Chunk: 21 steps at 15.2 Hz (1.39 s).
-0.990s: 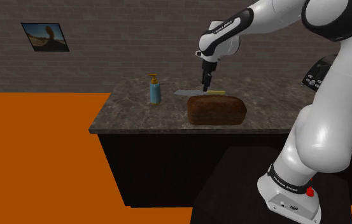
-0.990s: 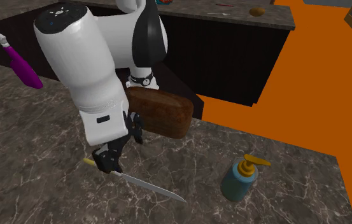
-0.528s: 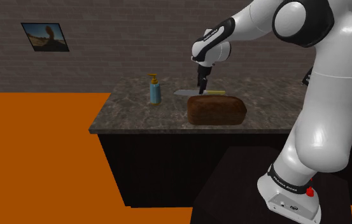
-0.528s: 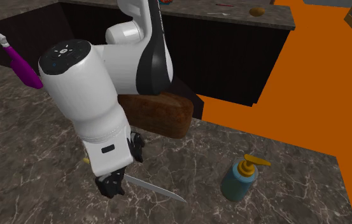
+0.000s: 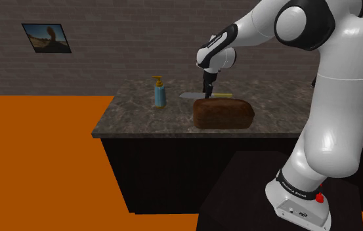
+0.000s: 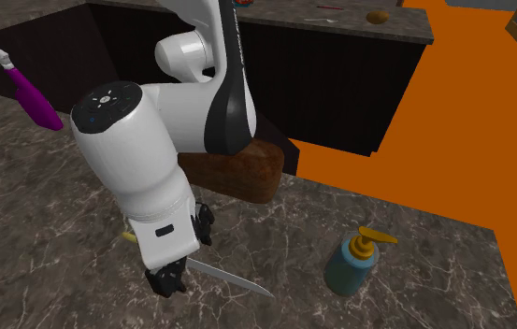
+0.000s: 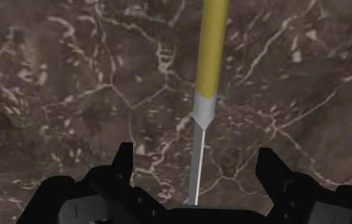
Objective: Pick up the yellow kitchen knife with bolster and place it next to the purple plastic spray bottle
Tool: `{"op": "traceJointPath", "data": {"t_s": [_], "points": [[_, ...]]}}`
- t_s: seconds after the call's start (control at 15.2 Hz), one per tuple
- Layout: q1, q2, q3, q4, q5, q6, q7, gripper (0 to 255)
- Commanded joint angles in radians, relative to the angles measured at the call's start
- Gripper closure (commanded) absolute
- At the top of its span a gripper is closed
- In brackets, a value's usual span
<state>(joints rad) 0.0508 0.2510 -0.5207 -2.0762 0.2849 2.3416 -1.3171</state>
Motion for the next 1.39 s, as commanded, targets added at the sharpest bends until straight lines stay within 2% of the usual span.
{"op": "traceJointPath", "data": {"t_s": [0.0,0.13,0.2,0.79,1.32], "points": [[0.0,0.0,0.0,0.0,0.0,0.001,0.0,0],[0.0,0.0,0.0,0.0,0.0,0.0,0.0,0],[0.0,0.0,0.0,0.0,0.0,0.0,0.0,255],[0.0,0.0,0.0,0.0,0.0,0.001,0.0,255],[0.015,-0.066,-0.019,0.035,-0.059,-0.088,0.045,255]]}}
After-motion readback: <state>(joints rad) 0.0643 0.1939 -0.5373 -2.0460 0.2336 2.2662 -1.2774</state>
